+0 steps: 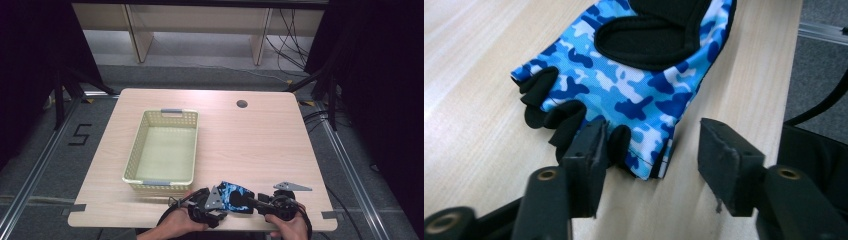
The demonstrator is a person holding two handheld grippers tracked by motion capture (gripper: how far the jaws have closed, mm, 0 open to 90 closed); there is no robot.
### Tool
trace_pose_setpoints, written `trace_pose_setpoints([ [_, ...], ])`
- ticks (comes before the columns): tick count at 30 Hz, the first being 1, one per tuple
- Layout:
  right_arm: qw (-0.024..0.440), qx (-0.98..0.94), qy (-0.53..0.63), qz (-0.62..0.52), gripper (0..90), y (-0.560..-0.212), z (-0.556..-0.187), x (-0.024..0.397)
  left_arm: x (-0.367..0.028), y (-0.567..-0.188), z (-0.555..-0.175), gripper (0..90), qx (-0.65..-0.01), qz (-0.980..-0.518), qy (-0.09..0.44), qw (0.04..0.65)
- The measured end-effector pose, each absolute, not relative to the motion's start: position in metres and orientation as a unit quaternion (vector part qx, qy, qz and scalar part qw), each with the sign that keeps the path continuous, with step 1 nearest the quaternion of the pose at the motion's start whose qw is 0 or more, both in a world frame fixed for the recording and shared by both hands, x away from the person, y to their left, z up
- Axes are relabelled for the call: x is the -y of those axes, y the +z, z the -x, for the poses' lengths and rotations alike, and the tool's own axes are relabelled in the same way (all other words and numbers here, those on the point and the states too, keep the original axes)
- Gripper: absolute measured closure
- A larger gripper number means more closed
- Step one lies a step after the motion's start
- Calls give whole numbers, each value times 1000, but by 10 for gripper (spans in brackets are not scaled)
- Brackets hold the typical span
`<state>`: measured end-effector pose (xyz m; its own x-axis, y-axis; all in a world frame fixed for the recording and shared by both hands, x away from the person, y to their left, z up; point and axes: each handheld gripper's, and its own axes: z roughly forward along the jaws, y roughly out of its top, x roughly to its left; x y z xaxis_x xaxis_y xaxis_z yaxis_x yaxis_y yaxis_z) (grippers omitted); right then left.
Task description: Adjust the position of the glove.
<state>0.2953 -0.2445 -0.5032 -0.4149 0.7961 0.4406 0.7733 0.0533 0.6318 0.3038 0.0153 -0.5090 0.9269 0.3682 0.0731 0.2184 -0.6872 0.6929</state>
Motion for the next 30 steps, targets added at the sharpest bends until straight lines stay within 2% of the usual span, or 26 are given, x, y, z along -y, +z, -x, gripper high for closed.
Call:
trace_pose_setpoints([
  [3, 28, -734, 419, -533, 552, -506, -298, 246, -16, -510, -305, 614, -164, -909, 108, 367],
  [5, 26, -736, 418, -532, 557, -507, -298, 247, -16, -510, -306, 644, -159, -910, 111, 367],
  [8, 13, -727, 421, -542, 627, -514, -300, 246, -16, -511, -302, 695, -165, -907, 114, 370],
  [10, -3, -726, 429, -537, 703, -516, -301, 246, -16, -512, -300, 729, -159, -907, 123, 371],
  [15, -8, -723, 433, -538, 862, -516, -303, 245, -15, -513, -298, 765, -155, -904, 123, 379],
  [24, 14, -739, 442, -508, 868, -514, -302, 251, -15, -511, -300, 790, -138, -909, 127, 373],
  [25, 2, -734, 453, -505, 868, -513, -301, 250, -15, -511, -300, 790, -145, -907, 120, 377],
  [28, 12, -738, 451, -502, 868, -509, -299, 251, -16, -509, -299, 793, -140, -908, 122, 376],
  [30, 3, -733, 453, -508, 868, -506, -296, 247, -16, -508, -296, 794, -135, -906, 123, 381],
])
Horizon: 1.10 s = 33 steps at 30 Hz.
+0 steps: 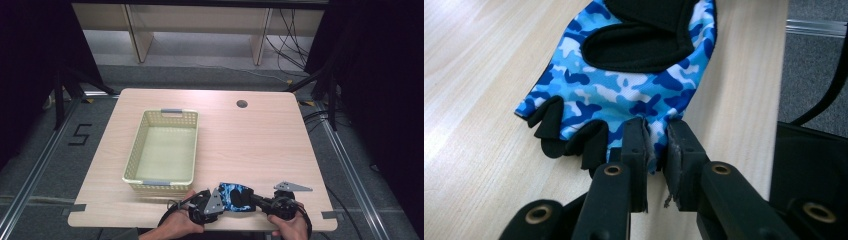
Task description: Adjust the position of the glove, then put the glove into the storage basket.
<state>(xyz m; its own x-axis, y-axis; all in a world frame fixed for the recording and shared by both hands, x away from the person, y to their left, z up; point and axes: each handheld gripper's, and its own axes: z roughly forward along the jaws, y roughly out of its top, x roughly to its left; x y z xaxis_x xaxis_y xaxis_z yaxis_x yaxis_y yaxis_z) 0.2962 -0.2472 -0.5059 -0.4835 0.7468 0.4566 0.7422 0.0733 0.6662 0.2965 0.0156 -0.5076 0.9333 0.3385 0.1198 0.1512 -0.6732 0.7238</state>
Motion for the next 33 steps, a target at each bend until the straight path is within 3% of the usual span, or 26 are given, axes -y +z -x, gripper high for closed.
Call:
trace_pose_setpoints([
  [8, 31, -749, 458, -478, 868, -498, -294, 247, -18, -501, -295, 794, -132, -904, 136, 382],
  [13, 21, -738, 472, -482, 868, -486, -288, 245, -21, -493, -290, 795, -130, -900, 150, 387],
  [14, 38, -744, 476, -468, 868, -484, -290, 246, -22, -490, -289, 795, -129, -899, 149, 391],
  [20, 23, -730, 496, -469, 868, -464, -282, 235, -38, -469, -289, 794, -132, -891, 161, 405],
  [22, 46, -743, 494, -449, 868, -460, -285, 232, -43, -462, -289, 794, -132, -889, 167, 406],
  [33, 52, -749, 510, -420, 868, -424, -294, 214, -64, -428, -293, 794, -135, -881, 184, 415],
])
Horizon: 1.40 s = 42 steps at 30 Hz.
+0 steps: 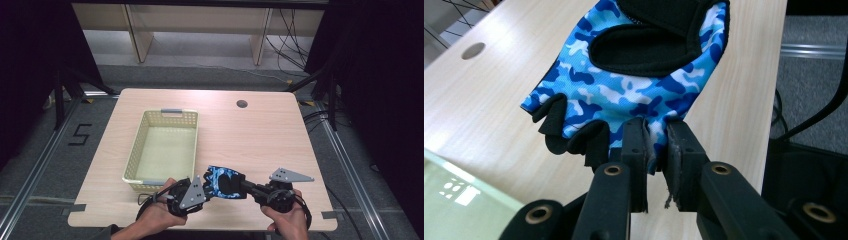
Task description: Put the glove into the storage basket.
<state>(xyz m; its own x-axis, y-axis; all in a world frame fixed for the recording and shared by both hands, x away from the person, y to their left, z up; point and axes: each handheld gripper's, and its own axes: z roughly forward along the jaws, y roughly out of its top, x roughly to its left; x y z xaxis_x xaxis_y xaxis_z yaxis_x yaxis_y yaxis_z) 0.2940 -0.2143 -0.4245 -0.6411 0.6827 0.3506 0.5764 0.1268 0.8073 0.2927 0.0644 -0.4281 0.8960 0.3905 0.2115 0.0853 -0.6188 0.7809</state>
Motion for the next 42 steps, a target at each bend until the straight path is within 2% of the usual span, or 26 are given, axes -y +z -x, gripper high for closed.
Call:
trace_pose_setpoints([
  [16, 45, -767, 512, -385, 868, -392, -325, 174, -104, -401, -312, 794, -177, -871, 192, 416],
  [21, 30, -770, 511, -380, 868, -385, -340, 151, -125, -396, -322, 794, -192, -868, 218, 402],
  [24, 43, -780, 510, -360, 868, -387, -350, 136, -137, -397, -327, 794, -196, -872, 226, 389],
  [42, 1, -799, 471, -374, 868, -408, -393, 65, -194, -417, -353, 791, -256, -876, 213, 349],
])
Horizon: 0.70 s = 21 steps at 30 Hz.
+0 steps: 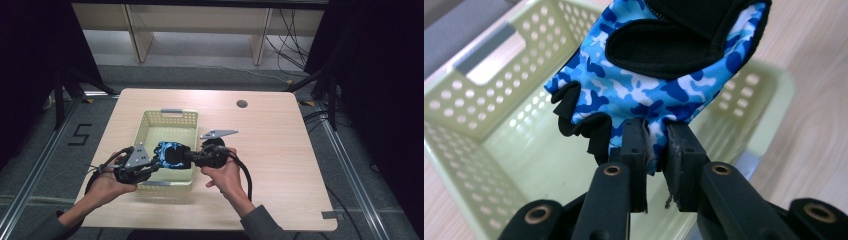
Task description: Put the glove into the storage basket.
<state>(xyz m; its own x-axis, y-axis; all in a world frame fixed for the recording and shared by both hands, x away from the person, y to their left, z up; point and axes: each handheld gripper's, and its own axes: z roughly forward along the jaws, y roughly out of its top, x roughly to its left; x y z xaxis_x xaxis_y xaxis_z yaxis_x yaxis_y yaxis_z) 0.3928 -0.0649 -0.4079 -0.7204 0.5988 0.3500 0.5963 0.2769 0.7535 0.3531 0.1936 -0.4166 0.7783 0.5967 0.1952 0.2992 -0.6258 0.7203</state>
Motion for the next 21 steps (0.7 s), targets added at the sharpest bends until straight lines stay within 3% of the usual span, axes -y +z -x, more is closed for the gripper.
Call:
trace_pose_setpoints([
  [16, -20, -819, 429, -381, 866, -445, -408, 21, -223, -442, -364, 782, -287, -888, 173, 314],
  [21, -28, -818, 411, -401, 866, -454, -410, 18, -224, -450, -364, 735, -292, -888, 151, 321],
])
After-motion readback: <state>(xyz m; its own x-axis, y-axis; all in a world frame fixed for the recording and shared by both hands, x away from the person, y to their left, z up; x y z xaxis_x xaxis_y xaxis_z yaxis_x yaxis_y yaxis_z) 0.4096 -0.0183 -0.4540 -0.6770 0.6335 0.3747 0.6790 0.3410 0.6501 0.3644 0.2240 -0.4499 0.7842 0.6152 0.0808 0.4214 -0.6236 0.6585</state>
